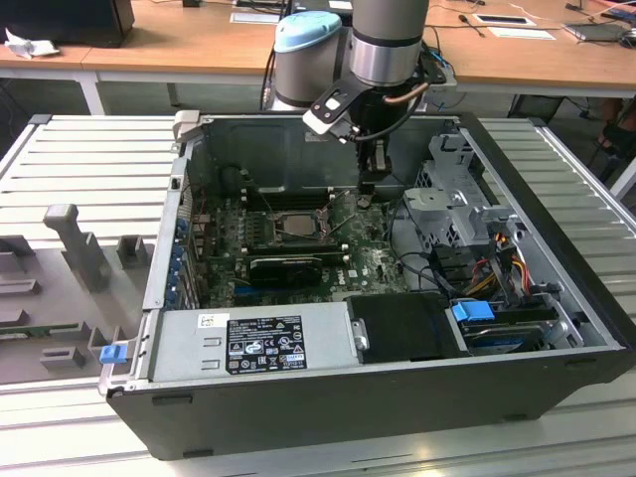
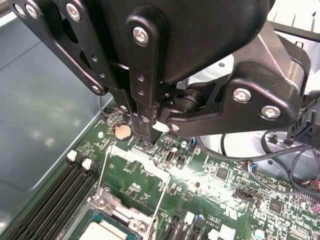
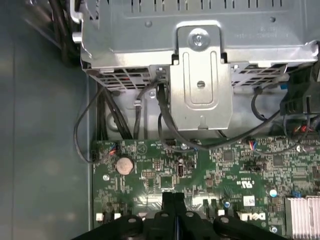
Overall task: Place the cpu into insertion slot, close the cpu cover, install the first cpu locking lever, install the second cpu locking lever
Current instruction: 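Close the cpu cover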
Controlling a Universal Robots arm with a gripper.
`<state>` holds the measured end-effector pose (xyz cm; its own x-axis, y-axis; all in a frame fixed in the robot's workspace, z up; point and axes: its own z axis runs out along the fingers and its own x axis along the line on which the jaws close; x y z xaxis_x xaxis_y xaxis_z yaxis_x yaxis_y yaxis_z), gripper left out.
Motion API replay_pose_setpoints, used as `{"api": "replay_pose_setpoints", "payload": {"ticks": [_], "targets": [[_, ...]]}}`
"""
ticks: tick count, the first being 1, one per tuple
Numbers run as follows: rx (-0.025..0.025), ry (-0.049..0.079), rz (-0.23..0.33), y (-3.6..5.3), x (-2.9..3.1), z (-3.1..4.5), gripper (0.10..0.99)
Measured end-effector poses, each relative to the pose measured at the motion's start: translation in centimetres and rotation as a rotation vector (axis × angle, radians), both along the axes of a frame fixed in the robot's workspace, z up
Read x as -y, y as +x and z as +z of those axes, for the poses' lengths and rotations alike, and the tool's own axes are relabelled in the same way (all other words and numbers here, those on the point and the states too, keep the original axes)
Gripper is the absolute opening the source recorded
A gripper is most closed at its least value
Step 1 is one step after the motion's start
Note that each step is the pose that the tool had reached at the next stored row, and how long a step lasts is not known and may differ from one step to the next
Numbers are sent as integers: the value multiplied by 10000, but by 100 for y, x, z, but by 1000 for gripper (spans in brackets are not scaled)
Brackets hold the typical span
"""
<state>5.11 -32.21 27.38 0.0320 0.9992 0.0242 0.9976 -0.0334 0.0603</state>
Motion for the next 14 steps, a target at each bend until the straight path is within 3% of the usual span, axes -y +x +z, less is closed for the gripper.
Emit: {"api": "replay_pose_setpoints", "payload": {"ticks": [5, 14], "targets": [[-2, 1, 1, 93, 0, -14, 106], [-2, 0, 25, 105, 0, -206, 106]]}}
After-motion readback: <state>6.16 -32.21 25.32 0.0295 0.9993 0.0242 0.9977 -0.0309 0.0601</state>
